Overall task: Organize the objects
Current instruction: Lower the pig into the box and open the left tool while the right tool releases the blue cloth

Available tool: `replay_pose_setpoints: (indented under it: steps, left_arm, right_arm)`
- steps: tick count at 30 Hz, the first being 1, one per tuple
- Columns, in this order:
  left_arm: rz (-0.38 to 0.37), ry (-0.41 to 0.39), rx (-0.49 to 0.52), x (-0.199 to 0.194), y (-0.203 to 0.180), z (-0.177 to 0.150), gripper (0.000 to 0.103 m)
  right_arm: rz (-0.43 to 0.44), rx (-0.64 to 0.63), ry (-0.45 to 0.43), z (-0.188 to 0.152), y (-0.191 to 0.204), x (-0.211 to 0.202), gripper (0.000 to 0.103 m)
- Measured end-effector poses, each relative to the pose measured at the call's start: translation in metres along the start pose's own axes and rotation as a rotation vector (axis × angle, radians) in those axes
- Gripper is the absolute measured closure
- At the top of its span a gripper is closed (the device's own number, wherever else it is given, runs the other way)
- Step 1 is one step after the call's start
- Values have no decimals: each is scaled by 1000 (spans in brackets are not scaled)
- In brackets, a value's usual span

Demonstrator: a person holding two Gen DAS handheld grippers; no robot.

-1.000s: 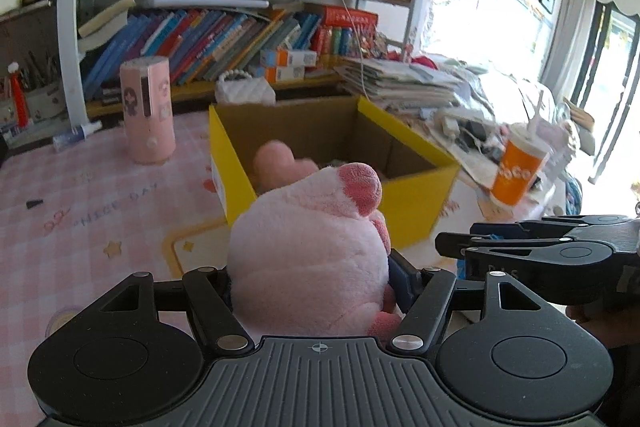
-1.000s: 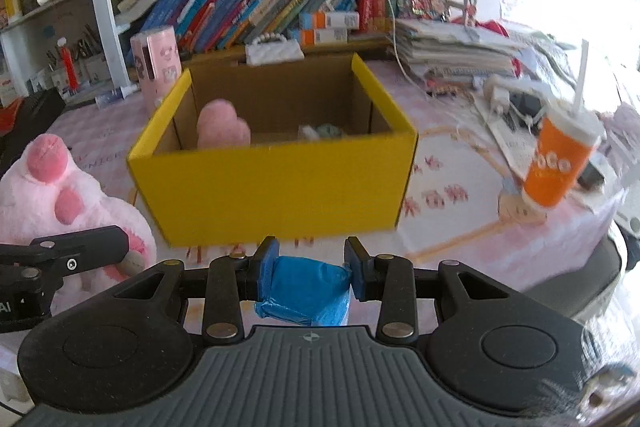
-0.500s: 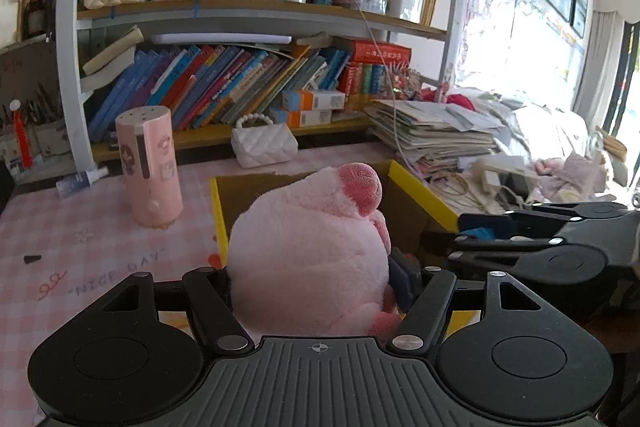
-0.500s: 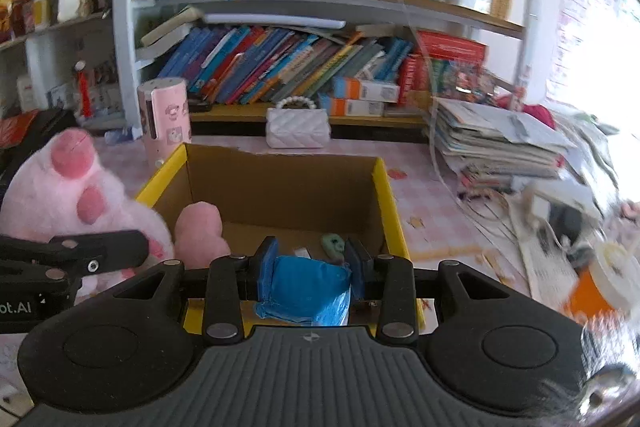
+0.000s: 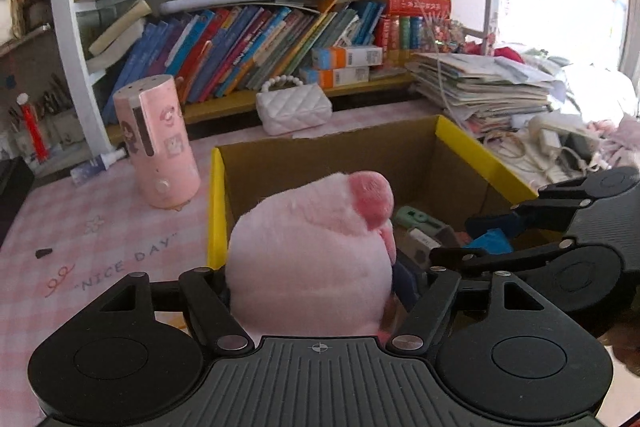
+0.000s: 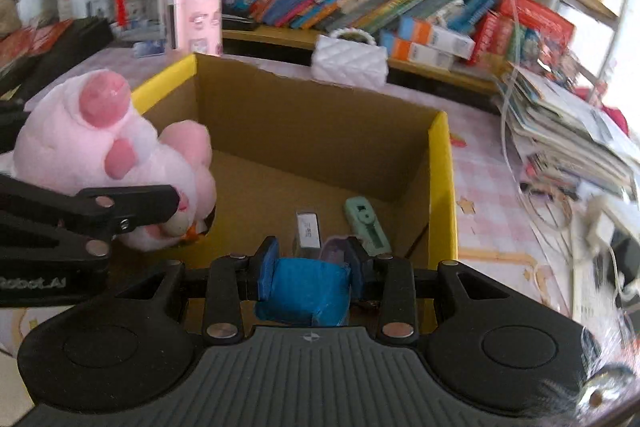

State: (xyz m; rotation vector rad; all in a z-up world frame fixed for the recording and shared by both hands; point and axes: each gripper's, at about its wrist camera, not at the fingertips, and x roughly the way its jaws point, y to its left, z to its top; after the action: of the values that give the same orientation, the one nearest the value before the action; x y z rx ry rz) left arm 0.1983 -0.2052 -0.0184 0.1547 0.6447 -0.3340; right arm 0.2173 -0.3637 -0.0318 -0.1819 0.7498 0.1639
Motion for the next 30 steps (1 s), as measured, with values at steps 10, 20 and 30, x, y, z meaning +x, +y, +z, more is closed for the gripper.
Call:
replay_pose_setpoints:
  steps: [10, 20, 30]
  left_arm:
    - [48, 10, -15, -2, -2, -2, 24]
    - [28, -152, -104, -52, 2, 2, 5]
    - [101, -218, -166, -103, 26, -21, 1]
  right_arm:
    - [74, -28, 39, 4, -5, 13, 70]
    - [94, 38, 28, 3, -4, 5, 60]
    - [-2, 103, -72, -6, 25, -45, 45]
